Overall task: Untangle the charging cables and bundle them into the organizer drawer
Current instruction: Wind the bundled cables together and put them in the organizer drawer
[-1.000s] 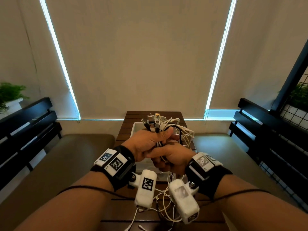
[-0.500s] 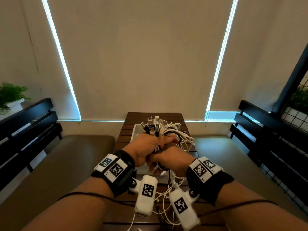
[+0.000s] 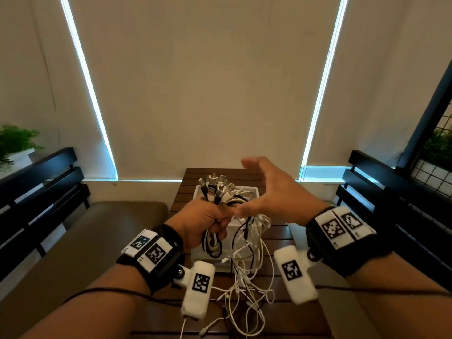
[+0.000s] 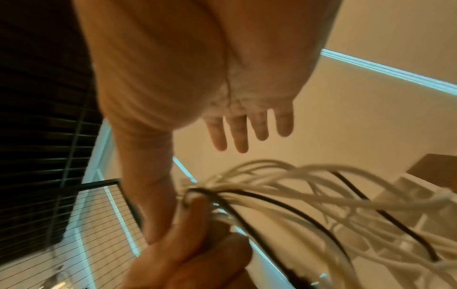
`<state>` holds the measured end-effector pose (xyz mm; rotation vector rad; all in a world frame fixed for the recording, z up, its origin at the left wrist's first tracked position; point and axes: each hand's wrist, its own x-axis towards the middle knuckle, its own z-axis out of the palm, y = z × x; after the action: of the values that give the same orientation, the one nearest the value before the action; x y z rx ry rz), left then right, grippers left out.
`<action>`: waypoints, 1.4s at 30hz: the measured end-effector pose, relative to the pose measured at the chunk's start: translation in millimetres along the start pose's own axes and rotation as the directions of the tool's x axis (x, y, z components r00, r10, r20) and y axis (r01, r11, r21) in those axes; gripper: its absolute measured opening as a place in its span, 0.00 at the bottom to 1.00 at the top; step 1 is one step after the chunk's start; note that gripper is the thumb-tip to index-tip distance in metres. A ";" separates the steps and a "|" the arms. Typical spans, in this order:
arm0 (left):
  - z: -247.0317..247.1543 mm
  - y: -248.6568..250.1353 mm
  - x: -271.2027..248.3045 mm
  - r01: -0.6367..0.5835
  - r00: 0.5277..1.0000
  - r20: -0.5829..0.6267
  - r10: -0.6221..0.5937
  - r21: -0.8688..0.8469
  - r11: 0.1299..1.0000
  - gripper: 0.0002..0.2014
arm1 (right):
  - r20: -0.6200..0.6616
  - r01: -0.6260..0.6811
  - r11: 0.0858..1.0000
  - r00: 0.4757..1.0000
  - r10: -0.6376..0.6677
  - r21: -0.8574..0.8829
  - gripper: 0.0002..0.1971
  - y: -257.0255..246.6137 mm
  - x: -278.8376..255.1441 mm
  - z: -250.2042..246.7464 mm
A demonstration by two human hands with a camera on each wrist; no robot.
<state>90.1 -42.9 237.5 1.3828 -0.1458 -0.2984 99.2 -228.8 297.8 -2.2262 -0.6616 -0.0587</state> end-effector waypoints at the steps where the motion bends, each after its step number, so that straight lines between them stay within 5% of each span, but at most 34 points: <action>1: 2.0 1.8 -0.4 -0.001 1.000 0.022 0.000 0.018 1.000 0.02 | 0.122 -0.036 0.997 0.992 0.044 -0.061 0.46 6.0 4.7 -0.3; 6: 0.0 9.9 -5.7 -0.023 0.998 0.067 0.019 0.068 0.997 0.08 | 0.347 -0.025 0.994 0.938 -0.015 0.109 0.11 17.7 9.0 1.4; 13: 0.6 11.9 -3.4 -0.096 0.995 0.005 0.096 0.063 0.993 0.09 | 0.283 -0.083 0.904 0.958 -0.044 0.420 0.04 18.9 -1.5 16.4; 21: 2.2 3.1 2.0 -0.118 0.989 -0.094 0.113 -0.054 0.992 0.07 | 0.174 -0.038 0.974 0.985 -0.001 0.221 0.14 21.9 -2.2 20.5; 27: 18.9 1.2 5.4 -0.110 0.987 -0.124 0.097 -0.099 0.989 0.16 | 0.078 -0.054 0.894 0.997 0.021 0.446 0.15 21.1 -0.8 37.5; 33: 26.6 -1.0 12.4 -0.101 0.989 -0.117 0.088 -0.111 0.989 0.30 | 0.021 -0.068 0.866 0.998 0.067 0.496 0.18 19.8 -3.9 40.8; 42: 25.7 6.1 8.6 -0.100 0.995 0.003 0.100 0.083 0.992 0.11 | 0.163 -0.221 0.784 0.975 0.153 0.581 0.17 23.0 -1.4 27.9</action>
<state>92.0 -68.7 247.6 1.4529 -0.2276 -0.2096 104.3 -222.2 262.6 -1.6686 -0.4283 0.3347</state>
